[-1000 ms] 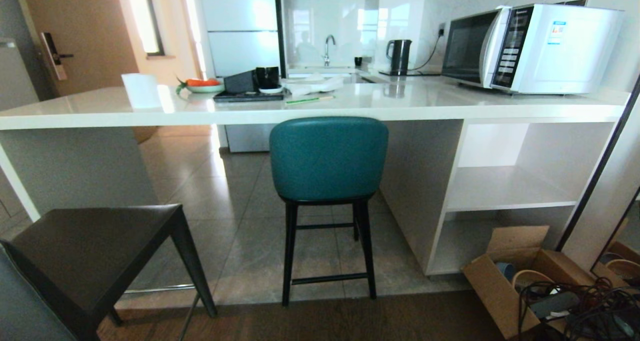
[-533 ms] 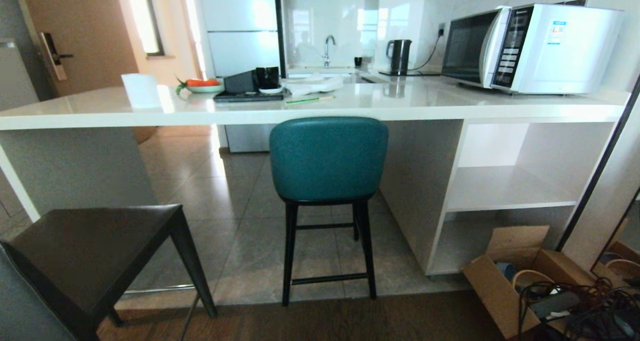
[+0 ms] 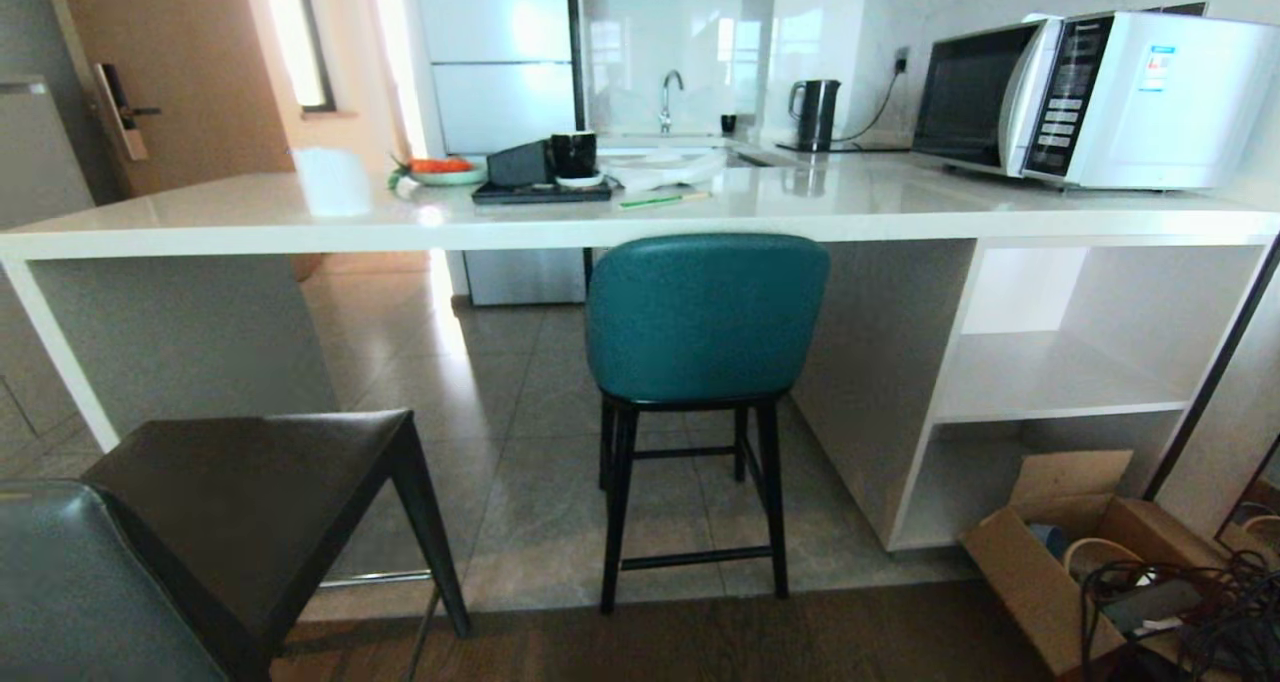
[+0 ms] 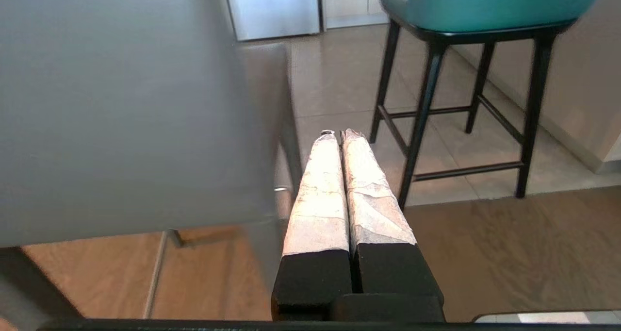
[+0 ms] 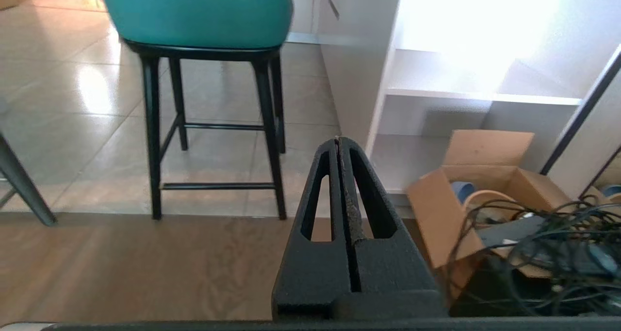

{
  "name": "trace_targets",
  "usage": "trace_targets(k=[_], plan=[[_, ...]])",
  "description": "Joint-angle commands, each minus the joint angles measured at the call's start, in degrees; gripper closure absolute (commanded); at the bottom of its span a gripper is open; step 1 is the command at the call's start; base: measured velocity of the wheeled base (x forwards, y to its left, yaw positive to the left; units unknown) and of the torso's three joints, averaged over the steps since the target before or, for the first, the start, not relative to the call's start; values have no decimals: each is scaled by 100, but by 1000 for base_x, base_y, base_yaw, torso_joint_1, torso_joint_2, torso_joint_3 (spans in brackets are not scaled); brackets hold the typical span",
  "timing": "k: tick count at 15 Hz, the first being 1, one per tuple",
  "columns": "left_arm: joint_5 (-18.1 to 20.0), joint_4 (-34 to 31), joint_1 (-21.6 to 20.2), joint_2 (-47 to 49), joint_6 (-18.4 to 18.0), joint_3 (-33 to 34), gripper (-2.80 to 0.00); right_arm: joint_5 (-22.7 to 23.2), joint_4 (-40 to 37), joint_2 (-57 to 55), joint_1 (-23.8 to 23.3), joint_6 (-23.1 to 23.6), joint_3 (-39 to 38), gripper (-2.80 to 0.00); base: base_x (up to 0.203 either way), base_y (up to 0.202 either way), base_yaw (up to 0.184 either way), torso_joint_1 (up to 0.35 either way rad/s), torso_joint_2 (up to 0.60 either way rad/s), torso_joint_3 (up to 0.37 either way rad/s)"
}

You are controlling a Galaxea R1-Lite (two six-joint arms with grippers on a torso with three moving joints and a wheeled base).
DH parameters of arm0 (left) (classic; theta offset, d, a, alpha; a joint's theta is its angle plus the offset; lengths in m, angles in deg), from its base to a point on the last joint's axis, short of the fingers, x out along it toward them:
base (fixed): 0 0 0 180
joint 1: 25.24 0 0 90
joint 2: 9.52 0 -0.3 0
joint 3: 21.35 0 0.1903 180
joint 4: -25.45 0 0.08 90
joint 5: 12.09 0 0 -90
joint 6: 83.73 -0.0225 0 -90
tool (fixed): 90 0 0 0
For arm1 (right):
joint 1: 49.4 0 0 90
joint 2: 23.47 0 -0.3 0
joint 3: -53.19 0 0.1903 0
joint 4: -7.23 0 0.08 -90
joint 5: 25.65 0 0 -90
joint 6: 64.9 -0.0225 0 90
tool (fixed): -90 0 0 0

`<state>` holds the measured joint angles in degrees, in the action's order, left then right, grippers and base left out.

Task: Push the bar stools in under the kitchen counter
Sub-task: Push the gray chair back under the dining table

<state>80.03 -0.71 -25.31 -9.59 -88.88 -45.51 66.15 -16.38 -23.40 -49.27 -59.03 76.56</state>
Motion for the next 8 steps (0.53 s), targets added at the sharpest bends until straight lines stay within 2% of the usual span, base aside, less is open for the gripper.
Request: trace_targets(k=[1, 8], plan=[[-1, -2, -1, -1, -4, 0, 0, 4, -2, -7, 4, -4, -53, 0, 0, 202, -1, 5, 5, 7], [-1, -2, -1, -1, -4, -6, 0, 1, -2, -7, 4, 0, -53, 0, 0, 197, -2, 4, 1, 4]])
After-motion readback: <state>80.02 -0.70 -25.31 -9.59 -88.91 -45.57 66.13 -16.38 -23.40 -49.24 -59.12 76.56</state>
